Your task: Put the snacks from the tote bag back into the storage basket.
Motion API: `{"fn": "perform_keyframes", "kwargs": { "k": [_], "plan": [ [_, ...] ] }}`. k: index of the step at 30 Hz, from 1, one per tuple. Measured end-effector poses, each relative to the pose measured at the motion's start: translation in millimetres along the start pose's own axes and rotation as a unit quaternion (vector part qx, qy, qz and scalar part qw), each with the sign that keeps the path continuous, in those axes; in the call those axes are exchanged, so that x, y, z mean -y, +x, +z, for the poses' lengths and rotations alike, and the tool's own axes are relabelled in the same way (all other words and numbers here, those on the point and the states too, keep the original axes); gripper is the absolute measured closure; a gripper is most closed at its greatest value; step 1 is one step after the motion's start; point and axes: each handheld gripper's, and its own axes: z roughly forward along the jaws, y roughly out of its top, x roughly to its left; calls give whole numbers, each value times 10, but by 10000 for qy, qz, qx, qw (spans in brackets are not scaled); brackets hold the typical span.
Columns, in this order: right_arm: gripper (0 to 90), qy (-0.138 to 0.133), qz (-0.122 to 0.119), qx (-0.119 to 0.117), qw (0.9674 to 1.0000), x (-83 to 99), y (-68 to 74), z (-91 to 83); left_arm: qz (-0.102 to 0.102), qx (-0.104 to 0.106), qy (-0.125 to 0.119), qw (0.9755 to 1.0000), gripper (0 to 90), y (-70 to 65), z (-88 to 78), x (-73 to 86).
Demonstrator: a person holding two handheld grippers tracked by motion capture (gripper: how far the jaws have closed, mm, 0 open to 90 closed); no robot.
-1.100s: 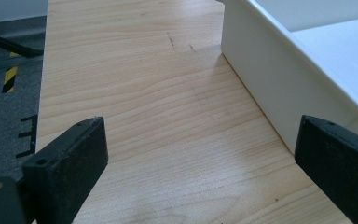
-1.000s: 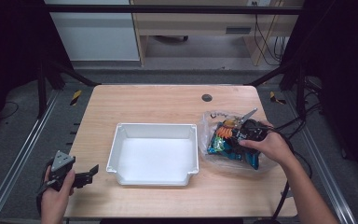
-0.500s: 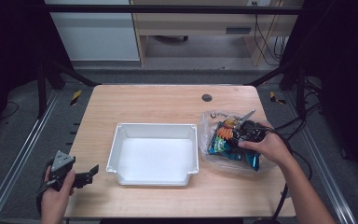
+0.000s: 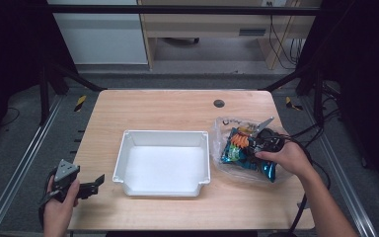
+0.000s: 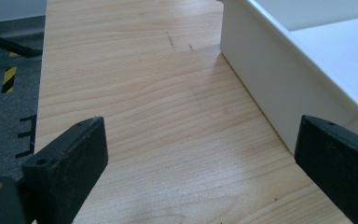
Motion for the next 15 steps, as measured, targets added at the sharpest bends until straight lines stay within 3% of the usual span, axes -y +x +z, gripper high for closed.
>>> {"fn": "perform_keyframes", "kwargs": {
  "k": [6,15],
  "plan": [
    [376,-175,-16,52,9998,8,25,-85,-4,0,11,10000,24,1,0,0],
    [381,-607,33,167,9980,27,45,-267,-8,0,13,10000,24,2,3,0]
  ]
}}
